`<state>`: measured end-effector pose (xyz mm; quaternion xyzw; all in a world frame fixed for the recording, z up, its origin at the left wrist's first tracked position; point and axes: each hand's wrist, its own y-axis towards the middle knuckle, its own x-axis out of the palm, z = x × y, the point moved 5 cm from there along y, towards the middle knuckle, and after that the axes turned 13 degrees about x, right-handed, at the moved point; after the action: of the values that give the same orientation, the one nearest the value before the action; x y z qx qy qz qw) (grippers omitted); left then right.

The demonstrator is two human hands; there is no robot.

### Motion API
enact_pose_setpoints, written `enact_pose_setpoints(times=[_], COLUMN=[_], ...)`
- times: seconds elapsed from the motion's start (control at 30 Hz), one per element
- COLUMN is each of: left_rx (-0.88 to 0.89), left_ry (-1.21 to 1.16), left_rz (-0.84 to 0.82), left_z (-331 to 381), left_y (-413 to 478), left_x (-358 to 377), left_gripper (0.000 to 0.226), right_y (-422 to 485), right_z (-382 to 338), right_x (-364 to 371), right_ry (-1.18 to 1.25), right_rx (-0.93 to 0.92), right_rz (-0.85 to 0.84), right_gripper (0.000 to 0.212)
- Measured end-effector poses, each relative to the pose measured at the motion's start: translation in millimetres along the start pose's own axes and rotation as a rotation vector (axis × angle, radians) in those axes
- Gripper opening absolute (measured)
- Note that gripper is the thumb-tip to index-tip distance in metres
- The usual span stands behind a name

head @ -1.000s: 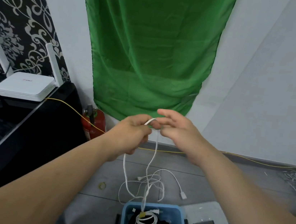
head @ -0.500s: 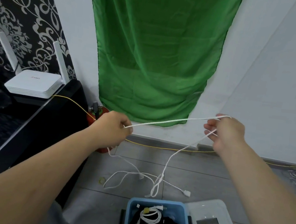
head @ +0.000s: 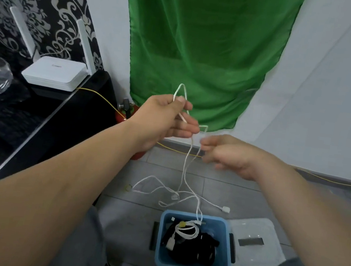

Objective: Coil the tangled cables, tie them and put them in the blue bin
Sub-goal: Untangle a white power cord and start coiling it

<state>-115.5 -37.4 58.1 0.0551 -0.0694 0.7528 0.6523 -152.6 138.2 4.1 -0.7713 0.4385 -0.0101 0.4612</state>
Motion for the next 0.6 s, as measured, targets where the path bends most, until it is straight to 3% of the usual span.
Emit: enact_pose_setpoints(times=[0.03, 0.13, 0.27, 0.33, 0.43, 0.5, 0.6], left_rx=[0.018, 0.078, 0.121, 0.09, -0.047, -0.17, -0.295], left_ry=[-0.06, -0.251, -0.396, -0.334, -0.034, 0.119, 0.117], left_rz=[-0.005, 0.002, 0.051, 0.076, 0.031, -0.046, -0.123], left_z=[4, 17, 26, 19, -3, -15, -30], left_y=[2, 8, 14, 16, 14, 7, 2], left_x=[4, 10, 6, 2, 4, 11, 20], left_gripper=[0.032, 0.03, 0.027, 0.023, 0.031, 0.047, 0.064], right_y=[0, 1, 16, 20, 10, 2, -10], right_z=[-5, -11, 3, 4, -8, -15, -20], right_x=[11, 29, 21, 7, -18, -25, -28], right_ry=[-0.007, -0.101, -0.198, -0.025, 0.262, 0.392, 0.467], right_rx=[-0.091, -0.203, -0.172, -0.215, -0.362, -0.403, -0.432], right_rz=[-0.069, -0.097, 0.1, 0.257, 0.496, 0.535, 0.58], right_gripper=[0.053, 0.025, 0.035, 0.029, 0.023, 0.023, 0.025])
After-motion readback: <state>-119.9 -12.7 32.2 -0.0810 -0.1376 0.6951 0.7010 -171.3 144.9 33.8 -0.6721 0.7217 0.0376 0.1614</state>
